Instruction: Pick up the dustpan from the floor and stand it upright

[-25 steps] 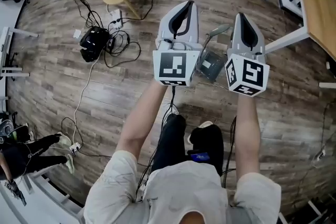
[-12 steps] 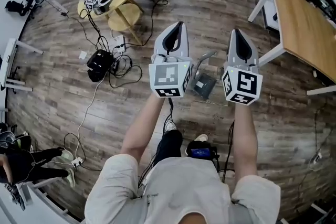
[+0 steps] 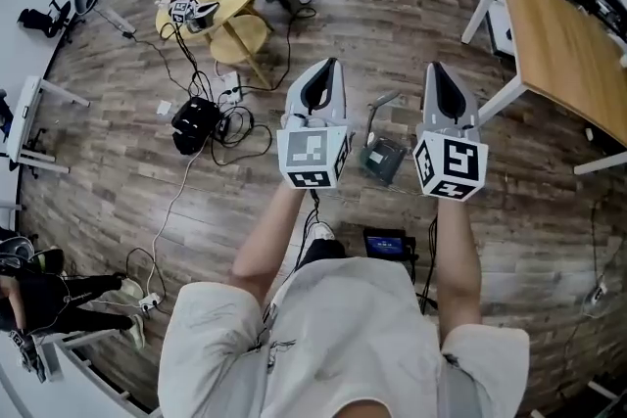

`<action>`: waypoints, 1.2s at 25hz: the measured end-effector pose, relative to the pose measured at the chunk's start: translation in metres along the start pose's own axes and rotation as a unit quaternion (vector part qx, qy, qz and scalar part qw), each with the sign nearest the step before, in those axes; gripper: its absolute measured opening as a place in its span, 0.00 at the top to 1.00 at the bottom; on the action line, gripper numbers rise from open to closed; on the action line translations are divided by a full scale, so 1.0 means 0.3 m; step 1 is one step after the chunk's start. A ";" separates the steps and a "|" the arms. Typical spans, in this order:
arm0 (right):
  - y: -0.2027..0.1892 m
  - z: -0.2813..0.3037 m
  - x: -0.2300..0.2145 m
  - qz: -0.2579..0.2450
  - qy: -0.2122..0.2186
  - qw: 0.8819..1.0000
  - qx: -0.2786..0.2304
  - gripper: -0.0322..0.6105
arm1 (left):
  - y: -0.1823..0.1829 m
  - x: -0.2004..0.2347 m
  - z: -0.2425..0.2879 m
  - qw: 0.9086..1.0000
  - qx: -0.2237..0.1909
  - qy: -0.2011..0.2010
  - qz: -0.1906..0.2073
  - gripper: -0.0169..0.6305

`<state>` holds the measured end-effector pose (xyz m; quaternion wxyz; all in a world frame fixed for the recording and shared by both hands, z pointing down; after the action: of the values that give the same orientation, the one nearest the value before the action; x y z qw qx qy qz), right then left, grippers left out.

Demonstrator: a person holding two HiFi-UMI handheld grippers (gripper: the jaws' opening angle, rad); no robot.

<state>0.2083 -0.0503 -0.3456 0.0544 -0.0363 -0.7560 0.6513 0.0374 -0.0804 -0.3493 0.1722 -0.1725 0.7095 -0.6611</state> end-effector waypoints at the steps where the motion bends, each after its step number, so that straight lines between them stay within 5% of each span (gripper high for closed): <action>1: 0.009 -0.041 0.007 0.000 0.001 1.000 -0.001 0.94 | 0.005 -0.020 -0.032 1.000 0.000 0.001 0.002 0.94; 15: -0.107 -0.261 0.123 0.007 -0.002 1.000 0.005 0.94 | -0.075 -0.026 -0.279 1.000 -0.001 0.008 -0.006 0.94; 30: -0.271 -0.220 0.053 0.001 -0.006 1.000 0.017 0.94 | -0.234 -0.056 -0.201 1.000 0.004 0.002 -0.007 0.94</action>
<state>0.2023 0.0043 -0.2549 0.0496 -0.0325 -0.7454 0.6639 0.0249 -0.0242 -0.2751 0.1666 -0.1756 0.7058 -0.6658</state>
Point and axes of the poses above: the fingertips, and each gripper's own axes: z forward along the fingers, x to its left, y out of its top, the point moved 2 cm from there along -z, backward along the fingers, and after that the axes turned 4 degrees about -z, right-handed, at the moved point
